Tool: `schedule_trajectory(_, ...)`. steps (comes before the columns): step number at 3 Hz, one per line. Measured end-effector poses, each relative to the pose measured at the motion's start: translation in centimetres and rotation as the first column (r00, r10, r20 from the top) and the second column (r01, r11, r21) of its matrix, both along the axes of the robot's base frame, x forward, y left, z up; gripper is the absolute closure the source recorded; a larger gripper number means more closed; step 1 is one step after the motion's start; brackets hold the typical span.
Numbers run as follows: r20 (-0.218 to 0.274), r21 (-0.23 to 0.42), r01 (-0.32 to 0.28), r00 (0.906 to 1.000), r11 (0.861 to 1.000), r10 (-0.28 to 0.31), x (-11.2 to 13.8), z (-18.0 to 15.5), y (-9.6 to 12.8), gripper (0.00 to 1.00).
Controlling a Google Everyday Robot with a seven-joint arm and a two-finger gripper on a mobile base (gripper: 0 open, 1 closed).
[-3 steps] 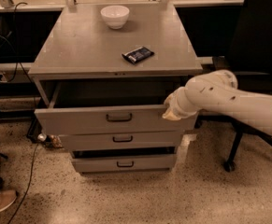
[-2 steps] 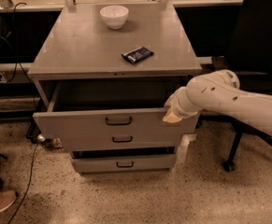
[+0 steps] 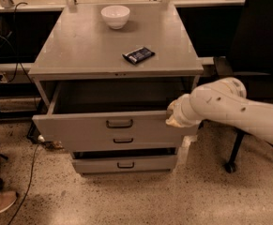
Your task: Open top drawer
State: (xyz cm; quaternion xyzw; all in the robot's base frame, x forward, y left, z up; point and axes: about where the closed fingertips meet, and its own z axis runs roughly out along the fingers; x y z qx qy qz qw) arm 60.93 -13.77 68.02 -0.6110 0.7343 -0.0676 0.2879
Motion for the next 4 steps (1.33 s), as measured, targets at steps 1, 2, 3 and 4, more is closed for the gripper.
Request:
schedule_trajectory(1, 0.002, 0.003, 0.006, 1.0, 1.0, -0.006, -0.9, 0.1, -0.1, 1.0)
schedule_trajectory(2, 0.012, 0.023, 0.045, 0.9989, 0.999, -0.045, -4.4, 0.2, -0.2, 1.0)
schedule_trajectory(3, 0.021, 0.049, 0.082, 0.9963, 0.995, -0.084, -8.0, 0.1, -0.3, 1.0)
schedule_trajectory(4, 0.021, 0.049, 0.083, 0.9963, 0.995, -0.084, -7.9, 0.2, -0.3, 1.0)
